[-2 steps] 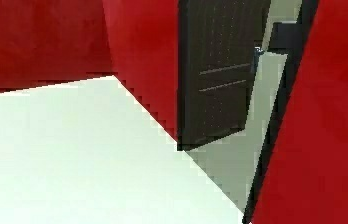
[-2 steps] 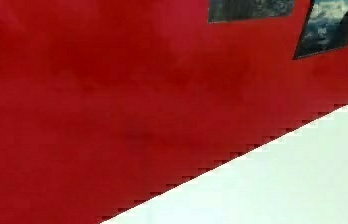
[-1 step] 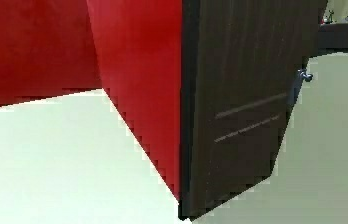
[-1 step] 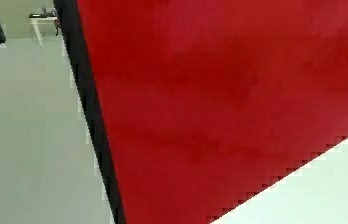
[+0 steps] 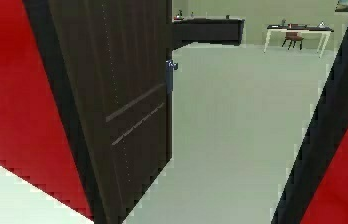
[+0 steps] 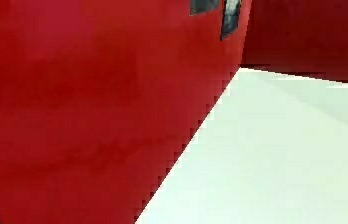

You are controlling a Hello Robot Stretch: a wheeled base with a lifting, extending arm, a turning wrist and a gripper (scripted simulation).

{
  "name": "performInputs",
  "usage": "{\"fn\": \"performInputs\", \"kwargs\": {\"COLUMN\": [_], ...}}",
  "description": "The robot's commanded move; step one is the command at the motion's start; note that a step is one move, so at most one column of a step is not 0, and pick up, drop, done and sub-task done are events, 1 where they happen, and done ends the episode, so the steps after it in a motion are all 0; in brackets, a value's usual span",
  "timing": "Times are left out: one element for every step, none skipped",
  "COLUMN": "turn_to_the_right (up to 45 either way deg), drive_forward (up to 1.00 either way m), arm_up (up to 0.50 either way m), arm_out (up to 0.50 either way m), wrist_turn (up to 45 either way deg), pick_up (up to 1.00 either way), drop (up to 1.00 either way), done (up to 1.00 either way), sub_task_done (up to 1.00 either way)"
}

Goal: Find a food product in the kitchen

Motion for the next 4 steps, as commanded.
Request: {"fn": "performInputs", "kwargs": {"turn_to_the_right": [0.0,42.0,0.0,3.0], "drive_forward": [0.85,0.0,1.0,0.0], "arm_up": [0.0,0.0,0.0,0.0], "arm_out": [0.0,0.0,0.0,0.0], "wrist_turn": [0.0,0.0,0.0,0.0], "pick_up": [0.0,0.0,0.0,0.0], "drop": [0.0,0.0,0.0,0.0], "done": [0.0,0.0,0.0,0.0], "sub_task_done": [0.0,0.0,0.0,0.0]}}
